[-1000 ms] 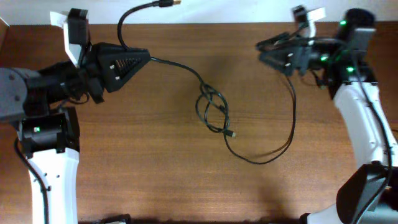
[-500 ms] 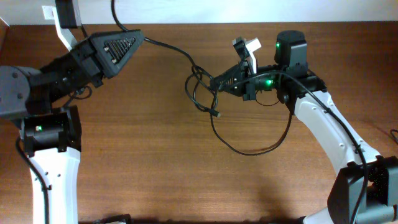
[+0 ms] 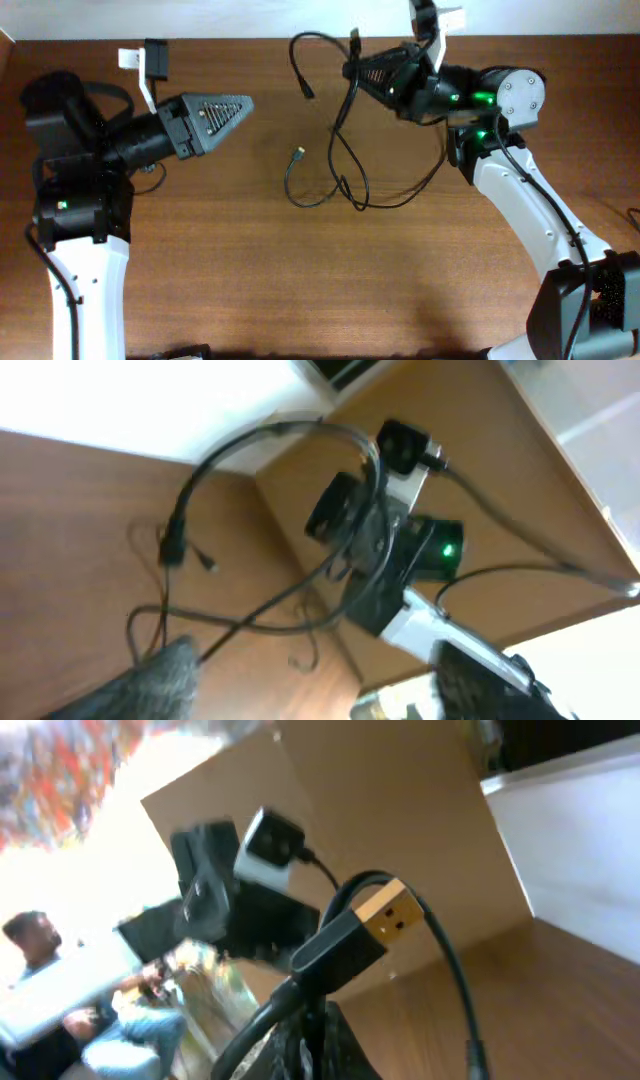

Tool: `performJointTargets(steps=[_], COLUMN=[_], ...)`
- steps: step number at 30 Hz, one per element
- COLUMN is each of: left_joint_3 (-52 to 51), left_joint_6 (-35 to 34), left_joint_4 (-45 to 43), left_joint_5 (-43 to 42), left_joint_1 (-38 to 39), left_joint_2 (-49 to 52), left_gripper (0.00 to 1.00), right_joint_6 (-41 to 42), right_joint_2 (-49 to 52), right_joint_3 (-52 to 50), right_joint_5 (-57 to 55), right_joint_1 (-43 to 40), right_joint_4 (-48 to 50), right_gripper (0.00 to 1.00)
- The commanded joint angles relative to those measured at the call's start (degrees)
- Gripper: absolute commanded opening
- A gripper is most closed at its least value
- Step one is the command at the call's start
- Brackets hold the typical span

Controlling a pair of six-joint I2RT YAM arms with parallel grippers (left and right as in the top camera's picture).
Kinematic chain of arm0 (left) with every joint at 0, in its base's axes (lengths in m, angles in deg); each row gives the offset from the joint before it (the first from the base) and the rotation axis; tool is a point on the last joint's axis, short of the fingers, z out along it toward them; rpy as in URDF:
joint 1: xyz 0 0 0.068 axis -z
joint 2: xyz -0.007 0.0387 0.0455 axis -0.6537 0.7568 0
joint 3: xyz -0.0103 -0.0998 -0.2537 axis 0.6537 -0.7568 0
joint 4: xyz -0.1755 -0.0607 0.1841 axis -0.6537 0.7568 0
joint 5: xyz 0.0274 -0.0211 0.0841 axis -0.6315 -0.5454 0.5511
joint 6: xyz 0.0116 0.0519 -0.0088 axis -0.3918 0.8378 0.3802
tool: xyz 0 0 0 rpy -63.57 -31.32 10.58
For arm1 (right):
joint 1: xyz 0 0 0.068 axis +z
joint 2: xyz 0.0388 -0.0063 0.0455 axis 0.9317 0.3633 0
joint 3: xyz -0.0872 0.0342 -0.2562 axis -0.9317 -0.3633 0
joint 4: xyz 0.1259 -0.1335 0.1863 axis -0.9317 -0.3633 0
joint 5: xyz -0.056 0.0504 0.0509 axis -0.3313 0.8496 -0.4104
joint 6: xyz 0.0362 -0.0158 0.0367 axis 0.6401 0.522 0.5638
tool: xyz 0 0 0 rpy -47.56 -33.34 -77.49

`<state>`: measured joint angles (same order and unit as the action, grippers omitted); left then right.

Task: Untangle cables

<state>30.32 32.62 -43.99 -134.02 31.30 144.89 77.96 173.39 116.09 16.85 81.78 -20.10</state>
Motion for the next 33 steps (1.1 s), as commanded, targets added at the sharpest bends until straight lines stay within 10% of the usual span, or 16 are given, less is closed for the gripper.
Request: performJointTargets(steps=[1, 3, 9, 13, 16, 24, 28, 29, 31, 33], left_joint_3=[0.1, 0.1, 0.1, 0.1, 0.0, 0.0, 0.0, 0.0, 0.0, 0.0], left_joint_6=[11.6, 19.8, 41.8, 42.4, 42.4, 42.3, 40.7, 39.3, 38.9, 38.8], left_joint_4=[5.5, 5.4, 19.6, 24.7, 27.2, 27.7, 12.3, 8.9, 8.0, 9.1], left_joint_5=[-1.6, -6.9, 8.3, 20.7, 23.6, 23.1, 19.0, 19.1, 21.5, 21.5], left_joint_1=[1.2, 4.7, 16.2, 19.3, 19.3, 20.5, 25.8, 27.4, 29.6, 29.8], left_joint_2=[-0.2, -0.2, 0.0, 0.0, 1.0, 11.4, 16.0, 17.0, 18.2, 18.6], left_gripper=[0.92, 1.0, 0.97, 0.95, 0.94, 0.84, 0.84, 0.72, 0.0, 0.25], right_joint_6=[5.5, -2.3, -2.3, -0.5, 18.9, 21.4, 17.3, 14.6, 9.2, 5.2], right_joint_2=[-0.5, -0.5, -0.6, -0.6, -0.6, -0.6, -0.6, -0.6, -0.6, -0.6], right_joint_3=[0.7, 0.7, 0.7, 0.7, 0.7, 1.2, 1.4, 1.4, 1.5, 4.4], right_joint_5=[-2.5, -0.6, 0.1, -0.2, -8.4, -14.3, -12.0, -9.6, -6.4, -6.3], right_joint_1=[0.3, 0.4, 0.4, -0.1, -0.1, 0.2, 0.1, 0.1, -0.1, -1.8], right_joint_4=[-9.3, -30.4, -32.0, -24.3, 3.2, 8.7, 8.7, 8.5, 8.5, 4.7], right_gripper=[0.04, 0.04, 0.04, 0.04, 0.04, 0.04, 0.04, 0.04, 0.04, 0.04])
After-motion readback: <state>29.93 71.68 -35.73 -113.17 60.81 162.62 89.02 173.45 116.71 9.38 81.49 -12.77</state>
